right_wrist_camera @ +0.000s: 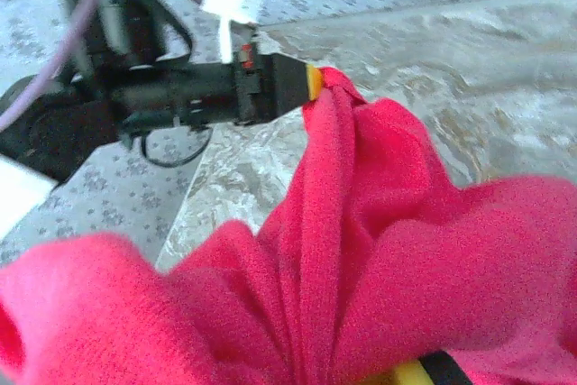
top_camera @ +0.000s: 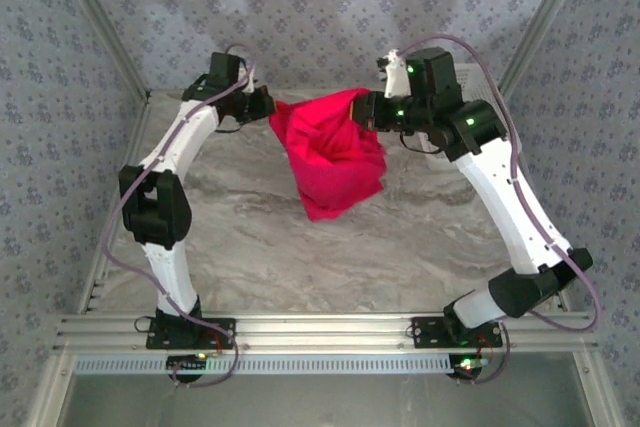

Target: Fold the inside-out t-shirt

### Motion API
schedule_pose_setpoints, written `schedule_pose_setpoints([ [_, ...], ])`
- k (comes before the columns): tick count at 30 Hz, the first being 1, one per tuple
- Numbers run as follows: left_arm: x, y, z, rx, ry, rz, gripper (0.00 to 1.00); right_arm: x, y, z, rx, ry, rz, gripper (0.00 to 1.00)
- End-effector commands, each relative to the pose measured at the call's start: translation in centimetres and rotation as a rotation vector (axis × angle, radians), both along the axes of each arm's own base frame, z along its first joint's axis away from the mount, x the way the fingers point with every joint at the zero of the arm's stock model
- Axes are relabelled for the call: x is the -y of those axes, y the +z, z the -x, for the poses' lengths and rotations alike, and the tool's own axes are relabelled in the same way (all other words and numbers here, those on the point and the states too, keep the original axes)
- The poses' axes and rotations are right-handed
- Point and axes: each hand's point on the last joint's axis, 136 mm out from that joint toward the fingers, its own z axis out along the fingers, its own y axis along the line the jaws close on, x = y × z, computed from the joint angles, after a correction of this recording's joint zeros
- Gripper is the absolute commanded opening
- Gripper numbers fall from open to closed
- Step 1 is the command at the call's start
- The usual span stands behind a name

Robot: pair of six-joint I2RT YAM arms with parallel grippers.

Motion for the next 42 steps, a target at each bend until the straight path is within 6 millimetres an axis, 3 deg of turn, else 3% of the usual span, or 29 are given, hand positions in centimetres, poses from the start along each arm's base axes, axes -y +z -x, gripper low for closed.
schedule_pose_setpoints([
  [1, -2.6, 1.1, 1.0, 0.039, 0.082, -0.022, 0.23, 1.2, -6.2, -2.6, -0.185, -0.153, 0.020, 0.00],
  [6, -4.1, 0.6, 4.3, 0.044, 0.112, -0.071, 0.43, 3.7, -14.3, -4.4, -0.383, -0.276, 0.105, 0.00],
  [8, -2.7, 0.6, 6.1, 0.062, 0.071, -0.032, 0.47, 4.0, -16.6, -4.6, -0.445, -0.278, 0.113, 0.00],
  [10, 0.5, 0.6, 8.1, 0.097, -0.025, 0.043, 0.54, 4.0, -17.5, -4.7, -0.468, -0.276, 0.111, 0.00],
  [13, 5.9, 0.8, 10.8, 0.193, -0.199, 0.126, 0.64, 3.9, -17.5, -4.4, -0.467, -0.263, 0.107, 0.00],
  [16, 9.9, -1.1, 12.5, 0.224, -0.322, 0.129, 0.70, 3.9, -17.0, -3.5, -0.469, -0.244, 0.088, 0.00],
  [19, 12.7, -3.1, 12.5, 0.186, -0.386, 0.168, 0.85, 3.9, -16.1, -2.8, -0.464, -0.231, 0.061, 0.00],
  [22, 14.6, -4.7, 11.5, 0.157, -0.407, 0.199, 0.89, 3.6, -15.0, -2.0, -0.461, -0.211, 0.011, 0.00],
  [24, 15.7, -5.2, 10.8, 0.147, -0.419, 0.234, 0.86, 3.6, -14.1, -1.3, -0.458, -0.199, -0.022, 0.00],
  [26, 16.5, -5.7, 9.9, 0.130, -0.427, 0.256, 0.73, 3.4, -12.7, -0.5, -0.453, -0.175, -0.077, 0.00],
  [27, 16.8, -5.7, 9.6, 0.121, -0.435, 0.263, 0.63, 3.4, -12.0, -0.2, -0.445, -0.164, -0.100, 0.00],
  [29, 16.3, -5.6, 8.4, 0.086, -0.439, 0.288, 0.17, 3.3, -10.5, 0.7, -0.438, -0.133, -0.144, 0.00],
  [30, 15.7, -5.6, 7.8, 0.065, -0.427, 0.296, 0.03, 3.4, -9.9, 1.3, -0.438, -0.121, -0.163, 0.00],
  [33, 12.1, -5.9, 5.9, 0.025, -0.338, 0.296, 0.00, 4.0, -8.5, 2.1, -0.437, -0.091, -0.236, 0.00],
  [36, 8.4, -6.6, 5.5, 0.016, -0.264, 0.249, 0.00, 5.0, -8.6, 2.0, -0.441, -0.101, -0.259, 0.00],
  [39, 6.6, -7.9, 6.3, 0.002, -0.234, 0.195, 0.00, 5.5, -10.5, 0.5, -0.447, -0.127, -0.249, 0.01],
  [42, 5.5, -9.7, 7.2, -0.037, -0.197, 0.150, 0.00, 4.8, -14.1, -0.7, -0.513, -0.115, -0.214, 0.02],
])
